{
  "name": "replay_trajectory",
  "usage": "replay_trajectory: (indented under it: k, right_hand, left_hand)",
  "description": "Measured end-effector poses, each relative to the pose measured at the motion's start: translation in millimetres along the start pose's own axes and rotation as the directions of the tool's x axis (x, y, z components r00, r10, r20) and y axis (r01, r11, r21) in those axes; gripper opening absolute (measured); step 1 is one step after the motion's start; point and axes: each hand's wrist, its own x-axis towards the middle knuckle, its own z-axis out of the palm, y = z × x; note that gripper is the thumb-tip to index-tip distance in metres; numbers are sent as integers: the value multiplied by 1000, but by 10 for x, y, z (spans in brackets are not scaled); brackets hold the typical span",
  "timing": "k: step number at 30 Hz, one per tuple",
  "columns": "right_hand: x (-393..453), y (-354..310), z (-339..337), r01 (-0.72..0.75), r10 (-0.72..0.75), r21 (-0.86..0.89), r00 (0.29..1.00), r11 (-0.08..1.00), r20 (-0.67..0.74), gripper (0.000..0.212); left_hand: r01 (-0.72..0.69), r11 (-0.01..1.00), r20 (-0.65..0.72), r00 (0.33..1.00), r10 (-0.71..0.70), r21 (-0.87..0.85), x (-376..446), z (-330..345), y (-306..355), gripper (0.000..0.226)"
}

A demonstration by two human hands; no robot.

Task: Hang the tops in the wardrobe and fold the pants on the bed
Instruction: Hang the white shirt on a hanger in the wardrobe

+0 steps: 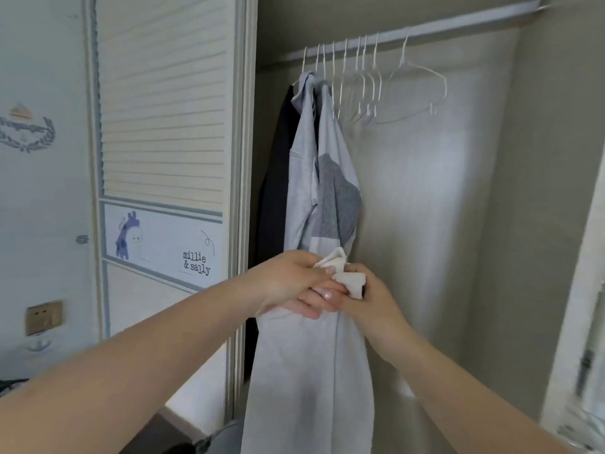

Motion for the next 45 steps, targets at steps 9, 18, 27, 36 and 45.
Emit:
replay_trajectory:
  k: [9,18,27,36,45]
  right_hand:
    - [347,-138,-85,110,-108,-58,994,992,32,14]
    - [1092,-132,-417,210,-222,-77,948,975,-227,17]
    - [2366,-257,-1441,197,-269,-200,852,960,-449,14]
    - [3046,-376,-2048,234,-359,-337,851,912,-383,12]
    - [3412,-374,-2218,146,-380,-759,914,635,-143,6]
  left_hand:
    - [-333,293,117,815,568,896,397,-499,221,46]
    - [-514,841,-442,723,531,170,972,-595,-38,27]
    - [-555,793,-598,556,577,250,1668,-1187,432,36]
    - [-513,391,210,771,601,764,2001,-1551,641,44]
    - [-471,538,-249,545,801,699,2331,-1554,607,9]
